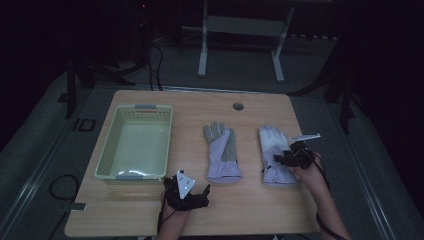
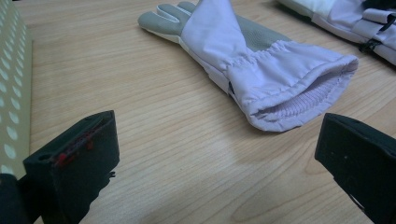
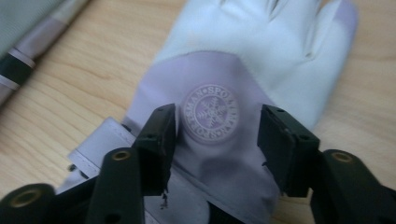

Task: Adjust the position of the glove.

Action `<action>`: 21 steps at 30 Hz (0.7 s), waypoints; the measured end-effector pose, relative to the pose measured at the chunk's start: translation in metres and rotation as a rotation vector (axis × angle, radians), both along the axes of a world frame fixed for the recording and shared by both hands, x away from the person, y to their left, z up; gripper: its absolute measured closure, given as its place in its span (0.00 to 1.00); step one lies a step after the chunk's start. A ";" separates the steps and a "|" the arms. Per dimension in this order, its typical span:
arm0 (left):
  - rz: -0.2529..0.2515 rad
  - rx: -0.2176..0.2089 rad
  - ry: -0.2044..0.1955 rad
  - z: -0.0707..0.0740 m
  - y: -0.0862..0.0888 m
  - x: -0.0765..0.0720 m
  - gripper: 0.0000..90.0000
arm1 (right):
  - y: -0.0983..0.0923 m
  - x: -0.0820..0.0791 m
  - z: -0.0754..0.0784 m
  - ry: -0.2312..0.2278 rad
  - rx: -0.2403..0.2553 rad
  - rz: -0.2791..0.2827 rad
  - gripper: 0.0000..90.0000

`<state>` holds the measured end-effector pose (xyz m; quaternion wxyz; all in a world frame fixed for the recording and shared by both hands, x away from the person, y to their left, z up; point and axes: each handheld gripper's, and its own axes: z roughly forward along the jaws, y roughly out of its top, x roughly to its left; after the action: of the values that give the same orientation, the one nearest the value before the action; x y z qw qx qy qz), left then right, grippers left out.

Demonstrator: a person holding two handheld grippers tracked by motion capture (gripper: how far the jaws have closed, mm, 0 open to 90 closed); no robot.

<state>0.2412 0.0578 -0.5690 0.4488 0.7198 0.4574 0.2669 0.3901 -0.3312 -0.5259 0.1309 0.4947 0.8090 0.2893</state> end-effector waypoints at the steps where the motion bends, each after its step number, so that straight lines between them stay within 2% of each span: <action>1: 0.000 -0.001 -0.001 0.000 0.000 0.000 0.00 | 0.000 0.000 -0.004 0.003 0.010 0.002 0.58; 3: 0.000 -0.002 -0.003 0.000 0.000 0.000 0.00 | -0.001 -0.002 -0.008 -0.004 0.038 0.003 0.66; 6: 0.001 -0.002 -0.003 0.000 0.000 0.000 0.00 | -0.001 -0.004 -0.011 -0.014 0.057 -0.001 0.72; 11: 0.002 -0.002 -0.002 0.000 0.000 0.000 0.00 | 0.003 -0.007 -0.009 -0.018 0.053 -0.015 0.86; 16: 0.002 -0.004 0.000 0.000 0.000 0.000 0.00 | 0.000 -0.008 0.003 -0.013 0.073 -0.038 0.89; 21: 0.001 -0.003 0.003 0.000 0.000 0.000 0.00 | -0.005 -0.009 0.025 -0.033 0.092 -0.044 0.90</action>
<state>0.2414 0.0581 -0.5690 0.4489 0.7193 0.4588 0.2655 0.3809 -0.3364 -0.5006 0.1279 0.5130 0.7815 0.3312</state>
